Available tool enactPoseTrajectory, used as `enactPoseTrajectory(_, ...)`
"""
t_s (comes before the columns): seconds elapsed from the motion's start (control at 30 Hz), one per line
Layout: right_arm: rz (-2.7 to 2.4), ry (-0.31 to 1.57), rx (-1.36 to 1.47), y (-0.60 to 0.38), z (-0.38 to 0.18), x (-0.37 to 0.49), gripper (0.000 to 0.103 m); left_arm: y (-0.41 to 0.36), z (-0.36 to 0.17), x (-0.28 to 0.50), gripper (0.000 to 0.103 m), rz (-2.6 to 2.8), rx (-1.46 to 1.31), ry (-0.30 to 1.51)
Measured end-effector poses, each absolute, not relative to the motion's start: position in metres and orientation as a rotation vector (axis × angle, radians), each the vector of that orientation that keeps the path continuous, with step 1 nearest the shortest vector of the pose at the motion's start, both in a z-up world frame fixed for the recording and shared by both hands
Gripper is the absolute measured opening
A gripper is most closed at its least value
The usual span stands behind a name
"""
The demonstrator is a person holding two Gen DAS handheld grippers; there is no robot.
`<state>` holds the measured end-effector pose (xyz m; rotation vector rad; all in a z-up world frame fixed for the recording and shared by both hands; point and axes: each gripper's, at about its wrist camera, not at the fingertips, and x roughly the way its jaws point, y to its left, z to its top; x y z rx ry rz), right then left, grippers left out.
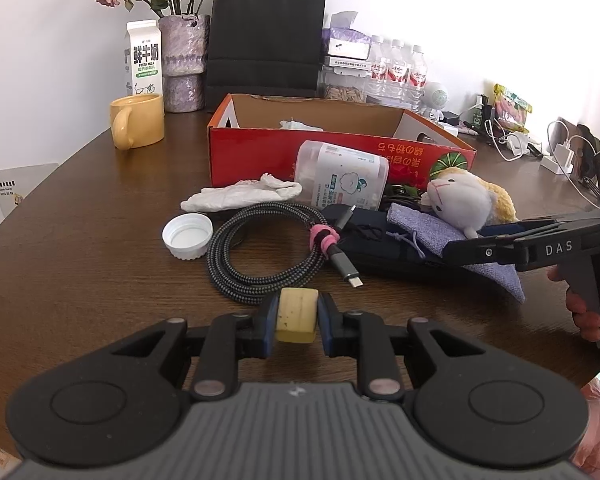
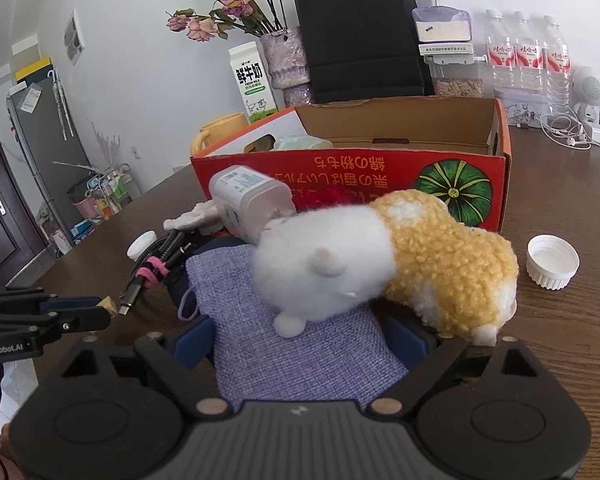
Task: Organize objects
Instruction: 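Grasp the purple cloth pouch with the right tool while the left tool holds the sponge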
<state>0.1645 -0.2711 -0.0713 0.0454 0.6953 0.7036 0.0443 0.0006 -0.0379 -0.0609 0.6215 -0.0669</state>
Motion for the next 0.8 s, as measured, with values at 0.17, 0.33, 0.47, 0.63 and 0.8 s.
enactPoseTrajectory(0.17,0.725,0.685,0.083,-0.274,-0.072,0.16,0.066,0.001,-0.038,0.043,0.022,-0.068,-0.064,0.621)
enactPoseTrajectory(0.33,0.724,0.664,0.102,-0.275,-0.071,0.154,0.053,0.001,-0.038,0.043,0.022,-0.066,-0.066,0.622)
enactPoseTrajectory(0.47,0.705,0.636,0.106,-0.277,-0.069,0.147,0.037,0.001,-0.038,0.043,0.022,-0.067,-0.066,0.62)
enactPoseTrajectory(0.63,0.683,0.606,0.132,-0.283,-0.065,0.14,0.013,0.002,-0.037,0.043,0.022,-0.066,-0.069,0.619)
enactPoseTrajectory(0.8,0.667,0.579,0.113,-0.281,-0.063,0.128,0.009,0.003,-0.036,0.043,0.022,-0.067,-0.072,0.613)
